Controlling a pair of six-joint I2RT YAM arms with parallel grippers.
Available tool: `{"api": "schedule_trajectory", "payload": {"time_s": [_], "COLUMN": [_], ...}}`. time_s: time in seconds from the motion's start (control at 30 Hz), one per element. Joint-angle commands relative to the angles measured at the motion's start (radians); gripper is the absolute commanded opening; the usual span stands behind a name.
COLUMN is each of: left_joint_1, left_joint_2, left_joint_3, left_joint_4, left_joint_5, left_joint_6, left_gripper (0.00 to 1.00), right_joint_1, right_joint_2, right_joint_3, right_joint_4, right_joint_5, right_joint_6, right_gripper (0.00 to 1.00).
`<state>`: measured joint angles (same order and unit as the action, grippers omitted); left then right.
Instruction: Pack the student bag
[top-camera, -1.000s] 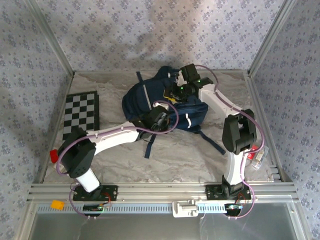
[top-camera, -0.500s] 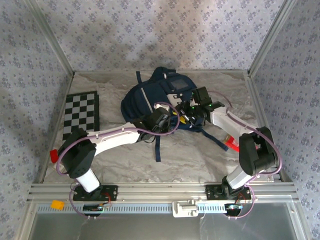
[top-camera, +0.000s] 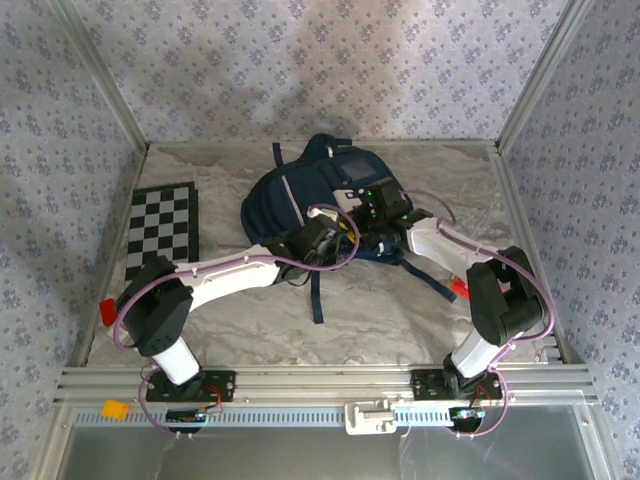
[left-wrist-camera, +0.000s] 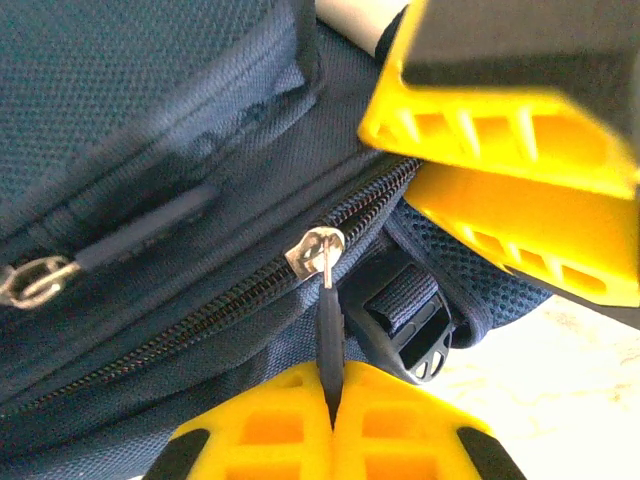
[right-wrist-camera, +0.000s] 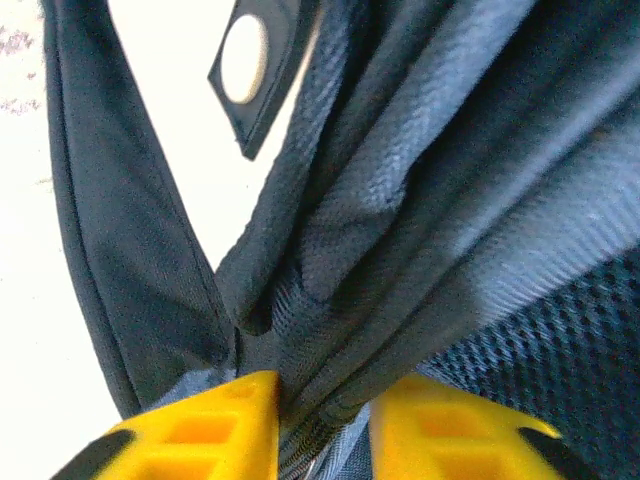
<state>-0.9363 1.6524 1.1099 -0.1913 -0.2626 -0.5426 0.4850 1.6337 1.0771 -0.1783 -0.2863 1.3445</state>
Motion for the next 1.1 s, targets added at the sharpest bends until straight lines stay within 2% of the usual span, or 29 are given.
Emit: {"api": "schedule_trajectory", "payload": {"time_s": [0.0,0.1,0.2,0.27,0.4,0.53,0.7,0.8,0.93,1.07], "left_joint_1": [-0.001,-0.001,0.007,0.032,0.116,0.182,0.164,0.113,0.058,0.059], "left_joint_2": [0.007,-0.004,-0.030,-0.062,-0.124,-0.125,-0.121,-0.063,0.037,0.094], "left_joint_3": [0.025,0.014,-0.009,-0.042,-0.139,-0.161,-0.166,-0.097,0.033,0.125], "left_joint_4": [-0.023,-0.051,-0.109,-0.120,-0.074,-0.079,0.009,0.031,0.029,-0.051], "left_joint_5": [-0.013,-0.036,-0.075,-0.063,0.030,0.098,0.260,0.276,0.213,0.098], "left_joint_6": [0.021,0.037,0.053,0.067,0.122,0.157,0.157,0.126,0.084,0.035], "left_gripper": [0.00,0.00,0.00,0.00,0.00,0.00,0.00,0.00,0.00,0.00], "right_joint_1": [-0.005,-0.016,-0.048,-0.077,-0.169,-0.221,-0.248,-0.258,-0.257,-0.218], "right_joint_2": [0.027,0.016,-0.001,-0.011,-0.008,-0.002,0.078,0.164,0.251,0.186], "right_joint_3": [0.029,0.040,0.058,0.057,0.076,0.106,0.290,0.409,0.530,0.492], "right_joint_4": [-0.035,-0.061,-0.115,-0.134,-0.196,-0.205,-0.300,-0.343,-0.368,-0.394], "right_joint_5": [0.050,0.048,-0.006,-0.064,-0.219,-0.257,-0.262,-0.223,-0.221,-0.166], "right_joint_6": [0.013,-0.053,-0.151,-0.215,-0.335,-0.409,-0.492,-0.507,-0.498,-0.513], "right_gripper": [0.14,0.00,0.00,0.00,0.00,0.00,0.00,0.00,0.22,0.44]}}
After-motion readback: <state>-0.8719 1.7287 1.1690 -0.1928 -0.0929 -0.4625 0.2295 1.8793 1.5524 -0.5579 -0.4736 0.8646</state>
